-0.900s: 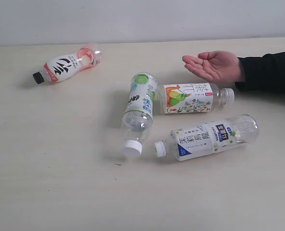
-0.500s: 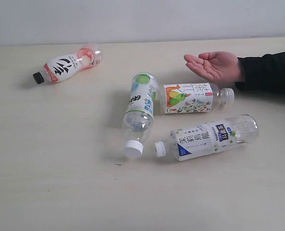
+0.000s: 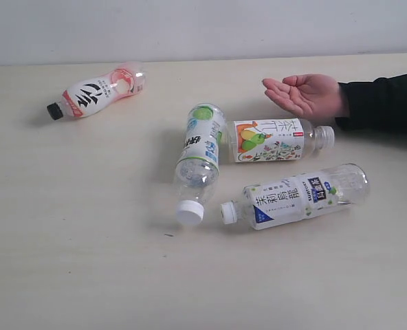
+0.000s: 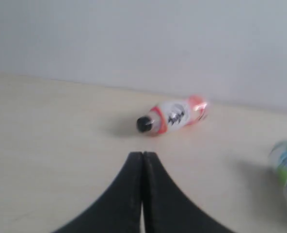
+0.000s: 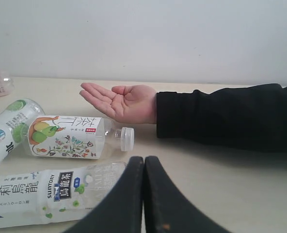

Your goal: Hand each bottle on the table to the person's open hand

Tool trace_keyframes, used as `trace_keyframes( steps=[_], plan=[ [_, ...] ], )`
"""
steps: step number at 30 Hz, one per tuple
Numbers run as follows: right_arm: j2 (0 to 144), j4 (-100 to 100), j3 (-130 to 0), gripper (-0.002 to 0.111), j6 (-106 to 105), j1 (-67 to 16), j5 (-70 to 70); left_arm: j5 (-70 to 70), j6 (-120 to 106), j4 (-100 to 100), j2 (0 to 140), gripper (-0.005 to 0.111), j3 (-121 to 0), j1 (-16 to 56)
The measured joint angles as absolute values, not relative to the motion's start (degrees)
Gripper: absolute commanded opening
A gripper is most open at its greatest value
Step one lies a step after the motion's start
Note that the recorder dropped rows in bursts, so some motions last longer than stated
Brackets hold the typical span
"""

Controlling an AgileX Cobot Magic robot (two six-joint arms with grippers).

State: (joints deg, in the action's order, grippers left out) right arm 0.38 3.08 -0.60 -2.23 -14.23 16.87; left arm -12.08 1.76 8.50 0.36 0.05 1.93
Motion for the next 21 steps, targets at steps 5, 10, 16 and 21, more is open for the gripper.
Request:
trace_keyframes(
  steps=[5,10,16,21],
  plan=[
    [0.38,3.08,-0.60,0.000,-2.23,-14.23,16.87,-1.61,5.54,16.91,0.36,0.000,0.05,1.93],
    [0.38,3.08,-0.60,0.000,-2.23,-14.23,16.87,11.27,9.61,20.04,0.36,0.000,0.05,1.93],
    [0.38,3.08,-0.60,0.000,-2.23,-14.23,16.87,27.43,20.60,12.59,2.26,0.000,-6.66,1.93],
    [0.38,3.08,-0.60,0.000,-2.23,-14.23,16.87,22.89,24.64,-2.16,18.23,0.000,-25.37,1.93]
  ],
)
